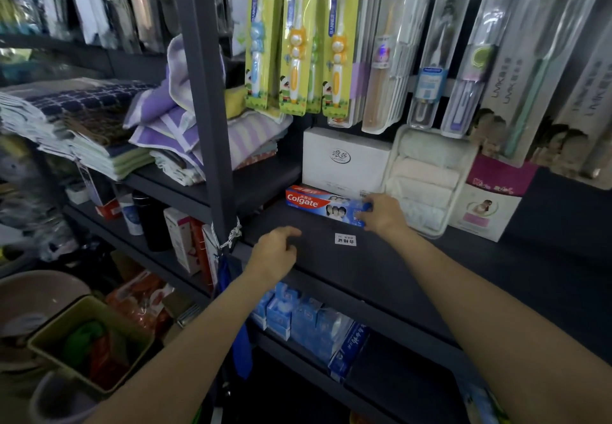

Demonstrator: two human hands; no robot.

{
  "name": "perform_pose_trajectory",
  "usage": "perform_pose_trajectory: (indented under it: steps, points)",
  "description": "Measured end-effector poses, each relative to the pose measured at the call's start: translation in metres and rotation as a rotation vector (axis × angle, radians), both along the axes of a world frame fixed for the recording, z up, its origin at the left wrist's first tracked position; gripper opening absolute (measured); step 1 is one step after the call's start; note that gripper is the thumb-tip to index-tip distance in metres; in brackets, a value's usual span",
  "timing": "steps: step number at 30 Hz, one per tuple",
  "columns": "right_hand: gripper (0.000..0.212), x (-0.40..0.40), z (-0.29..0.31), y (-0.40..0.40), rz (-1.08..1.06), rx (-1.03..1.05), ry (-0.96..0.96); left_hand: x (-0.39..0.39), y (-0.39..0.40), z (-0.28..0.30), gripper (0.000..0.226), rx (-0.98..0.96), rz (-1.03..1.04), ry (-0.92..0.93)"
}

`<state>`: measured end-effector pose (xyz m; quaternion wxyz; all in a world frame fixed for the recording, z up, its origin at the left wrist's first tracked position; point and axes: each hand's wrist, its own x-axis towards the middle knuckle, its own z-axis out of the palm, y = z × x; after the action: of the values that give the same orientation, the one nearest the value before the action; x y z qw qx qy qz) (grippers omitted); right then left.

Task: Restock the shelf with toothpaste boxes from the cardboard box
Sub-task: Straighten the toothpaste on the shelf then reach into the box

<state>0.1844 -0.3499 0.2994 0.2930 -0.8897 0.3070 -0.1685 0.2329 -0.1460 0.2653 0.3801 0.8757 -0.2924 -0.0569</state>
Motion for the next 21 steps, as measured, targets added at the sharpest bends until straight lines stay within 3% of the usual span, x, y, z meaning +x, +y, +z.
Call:
perform_pose_trajectory:
  steps: [4,13,21]
  points:
    - [0.027,0.017,-0.007,-0.009,-0.042,0.046,0.005,0.001,-0.002,-0.005,0.038,0.043,-0.04,-0.048]
    - [0.029,0.036,-0.021,-0.011,-0.129,-0.185,-0.008,0.004,0.005,-0.01,0.036,0.102,-0.076,-0.093]
    - [0.036,0.022,-0.016,-0.001,-0.08,-0.136,-0.07,0.005,-0.004,-0.01,0.035,0.156,-0.047,-0.202]
